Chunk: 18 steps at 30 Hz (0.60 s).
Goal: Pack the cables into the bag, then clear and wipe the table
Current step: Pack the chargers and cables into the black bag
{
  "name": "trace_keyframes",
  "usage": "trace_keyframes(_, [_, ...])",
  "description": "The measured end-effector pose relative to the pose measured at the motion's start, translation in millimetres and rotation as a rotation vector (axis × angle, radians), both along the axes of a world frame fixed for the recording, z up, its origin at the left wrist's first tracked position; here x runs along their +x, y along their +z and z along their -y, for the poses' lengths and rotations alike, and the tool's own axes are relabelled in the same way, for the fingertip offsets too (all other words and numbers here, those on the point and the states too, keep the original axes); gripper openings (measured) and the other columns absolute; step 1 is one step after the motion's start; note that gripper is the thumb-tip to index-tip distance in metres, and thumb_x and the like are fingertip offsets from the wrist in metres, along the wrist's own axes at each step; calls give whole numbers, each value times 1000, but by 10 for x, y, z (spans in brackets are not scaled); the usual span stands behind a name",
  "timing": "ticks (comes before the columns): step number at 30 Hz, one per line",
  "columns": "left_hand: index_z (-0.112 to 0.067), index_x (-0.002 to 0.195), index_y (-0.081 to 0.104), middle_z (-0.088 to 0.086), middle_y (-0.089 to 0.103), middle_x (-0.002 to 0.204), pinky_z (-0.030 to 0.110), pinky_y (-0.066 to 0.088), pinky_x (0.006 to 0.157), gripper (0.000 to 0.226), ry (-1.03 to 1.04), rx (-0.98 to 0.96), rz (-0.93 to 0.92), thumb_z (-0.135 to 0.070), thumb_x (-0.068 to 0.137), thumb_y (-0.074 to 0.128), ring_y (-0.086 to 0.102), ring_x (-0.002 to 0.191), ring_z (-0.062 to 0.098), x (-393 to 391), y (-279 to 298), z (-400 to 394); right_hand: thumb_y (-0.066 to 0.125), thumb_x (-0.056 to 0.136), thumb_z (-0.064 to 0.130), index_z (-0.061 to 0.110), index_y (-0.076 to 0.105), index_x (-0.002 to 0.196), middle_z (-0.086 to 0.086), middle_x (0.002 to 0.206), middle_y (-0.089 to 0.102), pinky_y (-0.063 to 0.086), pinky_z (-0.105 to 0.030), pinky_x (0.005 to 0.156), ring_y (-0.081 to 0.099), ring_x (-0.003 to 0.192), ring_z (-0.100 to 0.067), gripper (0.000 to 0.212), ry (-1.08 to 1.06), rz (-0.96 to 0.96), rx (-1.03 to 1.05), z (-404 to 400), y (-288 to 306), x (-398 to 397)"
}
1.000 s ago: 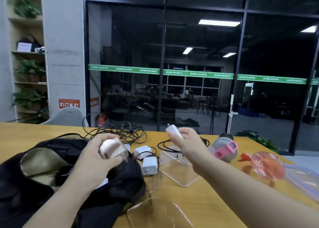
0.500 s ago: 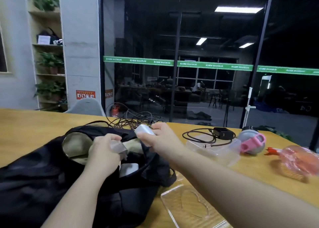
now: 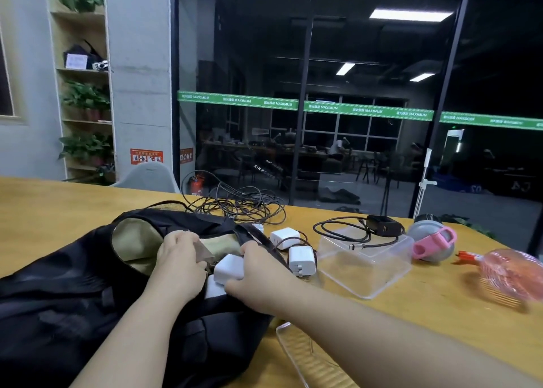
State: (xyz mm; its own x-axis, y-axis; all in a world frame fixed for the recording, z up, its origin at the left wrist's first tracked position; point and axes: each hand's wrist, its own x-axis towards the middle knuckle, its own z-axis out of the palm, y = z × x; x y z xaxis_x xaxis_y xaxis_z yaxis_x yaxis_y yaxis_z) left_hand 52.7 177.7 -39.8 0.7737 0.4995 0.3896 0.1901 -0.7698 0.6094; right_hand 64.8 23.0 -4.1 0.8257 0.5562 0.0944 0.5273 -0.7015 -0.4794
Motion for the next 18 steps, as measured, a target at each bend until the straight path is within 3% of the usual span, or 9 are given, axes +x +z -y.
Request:
trace_keyframes(4, [-10, 130, 37, 13, 29, 137, 34, 30, 104, 46, 34, -32, -103, -16, 89, 57, 37, 125, 30, -31, 55, 25, 53, 92, 34, 11, 41, 125, -10, 116, 53, 34, -26, 56, 49, 89, -22, 42, 22, 40, -33, 31, -56, -5])
trace_keyframes(8, [-18, 126, 42, 13, 31, 133, 40, 35, 101, 39, 182, -53, -155, -21, 90, 54, 36, 122, 33, -95, 133, -8, 50, 95, 40, 18, 39, 138, -6, 132, 49, 42, -34, 88, 50, 116, -24, 50, 117, 89, -84, 61, -50, 27])
trace_keyframes(11, [-30, 130, 43, 9, 25, 143, 41, 30, 102, 40, 232, -51, -192, -18, 92, 44, 27, 127, 33, -158, 161, -28, 46, 98, 36, 32, 37, 144, -5, 130, 42, 40, -36, 101, 48, 119, -26, 47, 161, 104, -85, 43, -96, 59])
trace_keyframes(15, [-42, 116, 50, 3, 14, 152, 46, 23, 109, 38, 217, -88, -217, -14, 94, 35, 12, 136, 36, -181, 152, -49, 44, 98, 18, 41, 42, 138, -3, 120, 41, 48, -40, 89, 53, 108, -28, 46, 143, 183, -111, -29, -152, 105])
trace_keyframes(18, [-35, 107, 55, 5, 17, 151, 46, 21, 108, 38, 251, -115, -224, -6, 91, 34, 8, 137, 35, -197, 184, -45, 45, 94, 6, 33, 46, 127, -4, 122, 46, 46, -36, 78, 55, 103, -28, 42, 118, 262, -87, -118, -167, 129])
